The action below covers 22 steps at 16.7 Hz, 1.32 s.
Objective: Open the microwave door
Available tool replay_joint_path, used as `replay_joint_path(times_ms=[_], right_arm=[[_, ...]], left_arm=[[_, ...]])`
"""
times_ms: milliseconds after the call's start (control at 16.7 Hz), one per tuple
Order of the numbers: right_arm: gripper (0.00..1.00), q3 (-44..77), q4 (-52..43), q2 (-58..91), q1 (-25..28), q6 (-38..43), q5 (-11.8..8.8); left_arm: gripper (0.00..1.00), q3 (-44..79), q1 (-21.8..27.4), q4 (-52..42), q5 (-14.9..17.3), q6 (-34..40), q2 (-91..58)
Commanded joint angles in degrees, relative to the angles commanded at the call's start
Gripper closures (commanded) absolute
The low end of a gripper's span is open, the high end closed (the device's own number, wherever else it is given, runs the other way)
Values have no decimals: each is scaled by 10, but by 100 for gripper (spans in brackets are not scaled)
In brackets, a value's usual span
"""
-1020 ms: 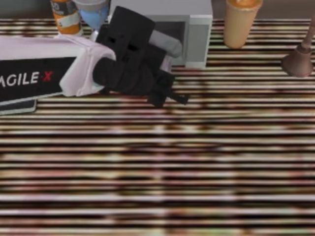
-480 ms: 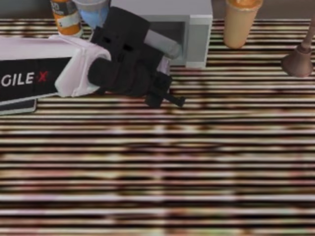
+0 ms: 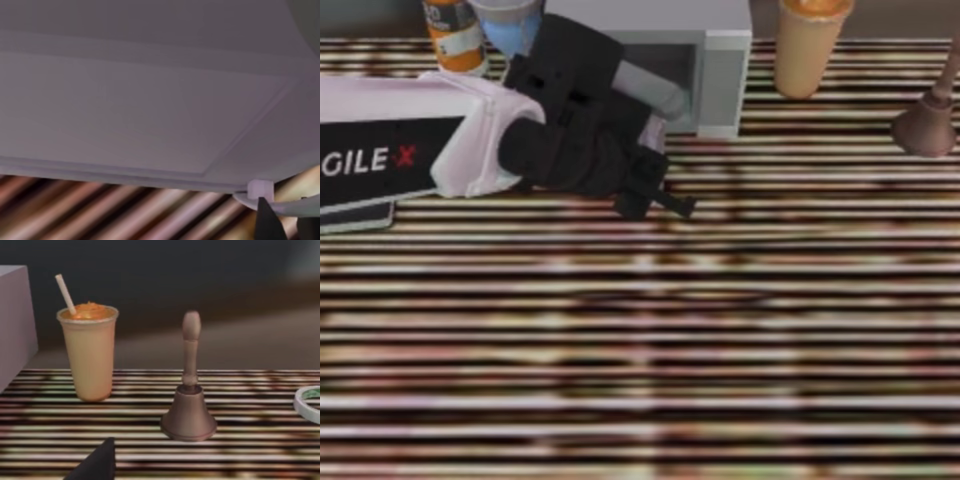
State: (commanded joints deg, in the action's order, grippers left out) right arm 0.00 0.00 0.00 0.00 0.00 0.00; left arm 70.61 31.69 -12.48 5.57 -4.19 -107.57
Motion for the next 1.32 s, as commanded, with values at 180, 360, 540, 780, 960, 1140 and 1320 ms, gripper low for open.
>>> replay_joint_path(times_ms=[180,360,540,780,960,1140,1320], right_arm=[[0,0,0,0,0,0,0],[0,0,0,0,0,0,0],[0,0,0,0,0,0,0],[0,0,0,0,0,0,0],[0,0,0,0,0,0,0],[0,0,0,0,0,0,0],[0,0,0,0,0,0,0]], left_arm=[[100,0,0,0,0,0,0],[100,0,0,0,0,0,0],[100,0,0,0,0,0,0],[100,-1,4,-1,6,2,0],[100,-7,-4,0,15,-14,6],[100,-13,-11,-1,23,-28,10],[100,-13,-11,-1,23,-28,10]])
